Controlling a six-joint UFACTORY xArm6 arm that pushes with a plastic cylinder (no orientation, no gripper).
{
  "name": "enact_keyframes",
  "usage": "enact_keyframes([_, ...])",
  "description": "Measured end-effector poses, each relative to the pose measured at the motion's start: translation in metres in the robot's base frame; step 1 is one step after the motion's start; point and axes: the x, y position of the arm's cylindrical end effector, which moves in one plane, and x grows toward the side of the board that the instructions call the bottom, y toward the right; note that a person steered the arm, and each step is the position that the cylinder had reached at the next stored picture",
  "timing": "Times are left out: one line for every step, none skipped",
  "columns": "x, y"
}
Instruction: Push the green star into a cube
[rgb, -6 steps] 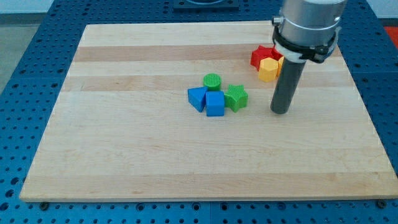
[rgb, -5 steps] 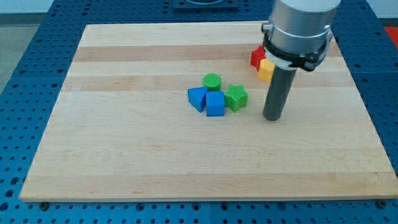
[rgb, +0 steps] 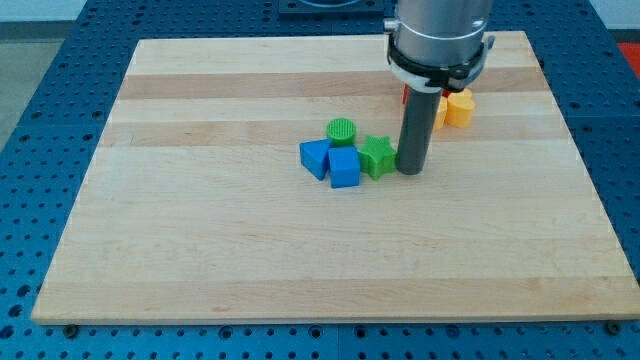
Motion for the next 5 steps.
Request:
enact_keyframes([0.001, -0.013])
enact_keyframes([0.001, -0.019])
enact_keyframes([0.001, -0.022])
enact_keyframes([0.002, -0.023])
enact_keyframes([0.003, -0.025])
